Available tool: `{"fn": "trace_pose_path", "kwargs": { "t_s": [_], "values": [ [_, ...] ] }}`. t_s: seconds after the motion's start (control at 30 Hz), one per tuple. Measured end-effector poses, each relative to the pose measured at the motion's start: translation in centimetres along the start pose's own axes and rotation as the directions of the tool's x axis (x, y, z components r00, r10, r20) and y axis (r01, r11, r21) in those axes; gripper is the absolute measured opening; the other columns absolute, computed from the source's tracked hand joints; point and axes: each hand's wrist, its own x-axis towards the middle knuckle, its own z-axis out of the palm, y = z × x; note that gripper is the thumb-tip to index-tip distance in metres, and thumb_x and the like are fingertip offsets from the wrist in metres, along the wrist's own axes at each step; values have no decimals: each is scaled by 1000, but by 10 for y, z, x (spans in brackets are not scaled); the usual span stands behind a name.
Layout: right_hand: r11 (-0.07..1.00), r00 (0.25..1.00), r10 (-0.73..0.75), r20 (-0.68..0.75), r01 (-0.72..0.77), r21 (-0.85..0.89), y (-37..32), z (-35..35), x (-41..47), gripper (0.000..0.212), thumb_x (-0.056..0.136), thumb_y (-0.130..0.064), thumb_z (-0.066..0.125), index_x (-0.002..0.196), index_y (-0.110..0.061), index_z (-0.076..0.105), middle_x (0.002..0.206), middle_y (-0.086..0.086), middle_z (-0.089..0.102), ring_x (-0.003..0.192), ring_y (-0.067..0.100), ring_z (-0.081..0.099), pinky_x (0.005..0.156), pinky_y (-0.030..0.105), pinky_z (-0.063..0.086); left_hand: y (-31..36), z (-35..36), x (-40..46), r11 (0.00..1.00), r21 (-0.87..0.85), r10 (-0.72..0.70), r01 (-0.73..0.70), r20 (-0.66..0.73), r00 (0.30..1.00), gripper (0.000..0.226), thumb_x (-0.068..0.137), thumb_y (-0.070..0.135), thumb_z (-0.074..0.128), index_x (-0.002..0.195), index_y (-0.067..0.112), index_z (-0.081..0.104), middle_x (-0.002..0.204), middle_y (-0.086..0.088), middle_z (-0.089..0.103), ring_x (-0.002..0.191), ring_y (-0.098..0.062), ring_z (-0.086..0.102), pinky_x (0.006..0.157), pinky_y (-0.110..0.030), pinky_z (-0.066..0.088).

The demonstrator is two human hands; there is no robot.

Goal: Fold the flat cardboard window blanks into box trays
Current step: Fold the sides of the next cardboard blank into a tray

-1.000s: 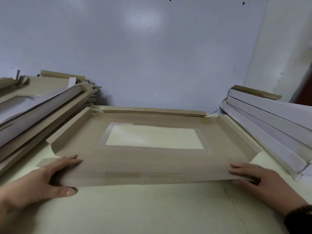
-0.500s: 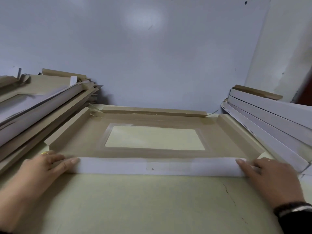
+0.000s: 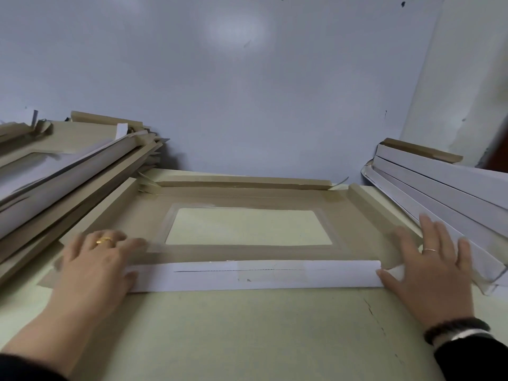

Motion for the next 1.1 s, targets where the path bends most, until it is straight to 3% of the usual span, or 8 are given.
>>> {"fn": "trace_pose_path", "kwargs": {
  "t_s": [0.13,0.23,0.3,0.4,0.6,0.77,1.0,1.1],
  "values": [
    [920,925,-379,-1,377,107,-36,-6,-6,77,41,13,76,115,-6,64,127,16,56,118,34,52,97,45,28,42,-1,-10,922,-48,379,-384,-95,921,58,60,-6,39,96,24,74,107,-5,69,104,-31,63,100,-46,32],
    [754,792,-604,95,528,391,-73,-5,-11,54,73,-3,66,125,-16,57,133,-1,53,122,19,51,105,31,33,75,6,-13,810,-200,564,-552,6,826,51,79,0,38,111,28,68,123,6,61,114,-15,58,103,-23,30],
    [681,749,-646,149,476,557,-92,2,-14,45,93,-28,49,137,-30,41,143,-16,37,133,3,30,110,18,18,86,21,-13,771,-402,551,-494,32,834,35,96,26,44,130,32,51,141,15,40,128,-3,39,103,-12,21],
    [663,750,-635,184,407,628,-101,13,-14,45,94,-42,44,137,-37,37,144,-23,31,134,-3,21,112,18,13,85,29,-9,787,-461,506,-410,102,856,46,91,47,49,135,34,44,143,20,32,128,1,32,104,-11,22],
    [688,810,-529,251,236,686,-57,14,-6,42,85,-34,63,126,-34,52,129,-28,41,124,-8,35,103,5,18,30,18,1,814,-535,372,-223,187,909,35,79,40,69,112,42,59,124,28,45,112,13,41,89,1,25],
    [770,897,-303,323,31,637,-8,15,-1,38,77,-25,73,113,-30,62,117,-22,53,114,0,44,94,6,22,-16,5,7,835,-549,193,-1,291,937,34,58,45,78,89,44,65,115,27,51,105,4,50,86,-17,33],
    [810,956,-128,265,-53,584,5,12,2,5,73,-20,76,75,-20,72,87,-7,64,83,9,56,72,9,35,-30,7,8,821,-563,8,92,172,985,23,47,51,70,67,40,68,97,17,58,91,-6,54,80,-27,35],
    [848,968,-119,222,-17,529,7,11,2,15,76,-24,72,64,-16,67,74,-3,62,74,9,55,67,12,35,-34,6,8,852,-512,-67,108,96,993,8,52,52,68,50,47,63,84,12,57,77,-8,54,66,-21,39]
  ]
}}
